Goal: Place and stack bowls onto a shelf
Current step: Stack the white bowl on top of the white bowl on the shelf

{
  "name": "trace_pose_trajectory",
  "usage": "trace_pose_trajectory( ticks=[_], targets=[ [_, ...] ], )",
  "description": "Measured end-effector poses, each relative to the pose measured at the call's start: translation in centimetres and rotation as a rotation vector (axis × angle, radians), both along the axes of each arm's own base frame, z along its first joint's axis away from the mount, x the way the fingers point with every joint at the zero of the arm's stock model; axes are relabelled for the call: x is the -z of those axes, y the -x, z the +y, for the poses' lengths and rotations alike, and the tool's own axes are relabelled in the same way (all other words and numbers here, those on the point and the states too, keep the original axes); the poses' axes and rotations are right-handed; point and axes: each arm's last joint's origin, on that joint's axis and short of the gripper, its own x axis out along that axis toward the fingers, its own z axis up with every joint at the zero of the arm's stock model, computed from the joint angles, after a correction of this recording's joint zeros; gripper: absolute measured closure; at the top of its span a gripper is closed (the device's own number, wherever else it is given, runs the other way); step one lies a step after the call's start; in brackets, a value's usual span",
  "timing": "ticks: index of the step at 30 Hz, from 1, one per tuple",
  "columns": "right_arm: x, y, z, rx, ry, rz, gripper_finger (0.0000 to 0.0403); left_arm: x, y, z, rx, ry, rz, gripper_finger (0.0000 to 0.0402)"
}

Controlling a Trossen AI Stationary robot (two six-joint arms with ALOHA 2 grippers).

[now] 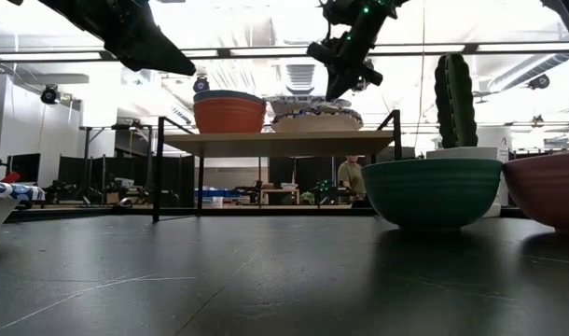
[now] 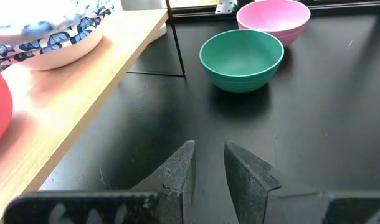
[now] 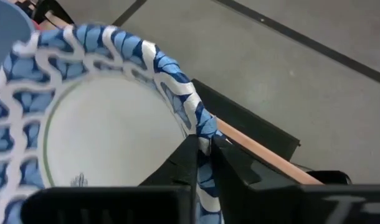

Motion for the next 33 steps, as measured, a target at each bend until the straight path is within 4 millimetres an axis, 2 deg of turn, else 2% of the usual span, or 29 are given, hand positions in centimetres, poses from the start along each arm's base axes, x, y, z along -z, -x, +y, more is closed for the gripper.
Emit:
trace_pose_trajectory(
  ticks=[9,16,25,29,33],
  targets=[
    [-0.2,0.4,0.2,0.006,-0.006,0.02,0.0291,0.0,0.0,0.0,0.0,0.0,0.0,0.0334],
    [-1.2,0.3,0.6,-0.02,0.022,-0.001,0.0263,0.0,0.0,0.0,0.0,0.0,0.0,0.0334],
    [-1.2,-4.7,2.2,-0.197,0.249,-0.191,0.0306,0.0,0.0,0.0,0.0,0.0,0.0,0.0334],
    [0.2,-6.8,1.5,-0.238,0.312,-0.2,0.0335,0.0,0.0,0.0,0.0,0.0,0.0,0.0334],
    [2.7,-8.4,0.7,-0.265,0.306,-0.143,0.0358,0.0,0.0,0.0,0.0,0.0,0.0,0.0334]
  ],
)
